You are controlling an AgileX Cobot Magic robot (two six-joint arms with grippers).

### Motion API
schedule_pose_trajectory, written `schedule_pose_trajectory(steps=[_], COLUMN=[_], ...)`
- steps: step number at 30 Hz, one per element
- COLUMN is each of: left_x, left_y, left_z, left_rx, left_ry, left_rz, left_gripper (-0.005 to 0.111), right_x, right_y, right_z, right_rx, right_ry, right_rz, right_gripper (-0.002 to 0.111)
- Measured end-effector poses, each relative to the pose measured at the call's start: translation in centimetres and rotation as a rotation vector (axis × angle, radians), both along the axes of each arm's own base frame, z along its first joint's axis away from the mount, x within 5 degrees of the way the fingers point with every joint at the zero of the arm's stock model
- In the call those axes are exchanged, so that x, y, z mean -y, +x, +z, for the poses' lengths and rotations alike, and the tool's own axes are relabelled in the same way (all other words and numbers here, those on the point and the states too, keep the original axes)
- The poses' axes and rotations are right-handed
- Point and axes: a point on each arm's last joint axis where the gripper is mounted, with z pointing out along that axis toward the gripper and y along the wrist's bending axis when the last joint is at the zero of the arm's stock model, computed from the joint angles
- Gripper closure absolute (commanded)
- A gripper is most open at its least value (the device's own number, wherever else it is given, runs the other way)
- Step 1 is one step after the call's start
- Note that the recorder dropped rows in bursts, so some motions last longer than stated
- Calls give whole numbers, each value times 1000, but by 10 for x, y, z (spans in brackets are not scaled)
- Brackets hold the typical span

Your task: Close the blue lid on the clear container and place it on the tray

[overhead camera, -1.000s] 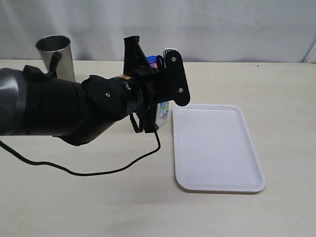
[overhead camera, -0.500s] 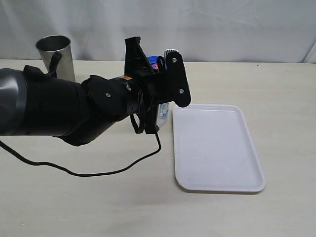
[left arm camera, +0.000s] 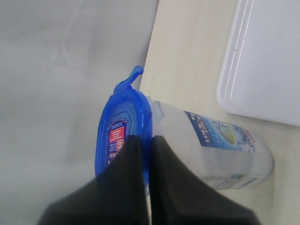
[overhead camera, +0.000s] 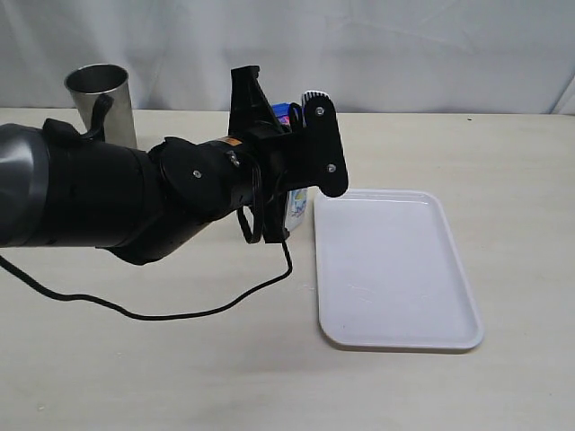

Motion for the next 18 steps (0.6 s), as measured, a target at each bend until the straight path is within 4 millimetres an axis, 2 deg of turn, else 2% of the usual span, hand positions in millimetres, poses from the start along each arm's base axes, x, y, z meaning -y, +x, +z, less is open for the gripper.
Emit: schedule_pose_trajectory(steps=[13, 18], left_x=[1, 1], left_y=[-1, -1], left_z=[-1, -1], left_rx=[-11, -12], left_ry=[0, -1], left_rz=[-11, -12], left_gripper=[106, 92], right_x=[0, 0], right_y=[0, 0], right_z=[0, 0], right_rx=[0, 0], right_ry=[0, 0], right_rz=[0, 0], right_gripper=[104, 104])
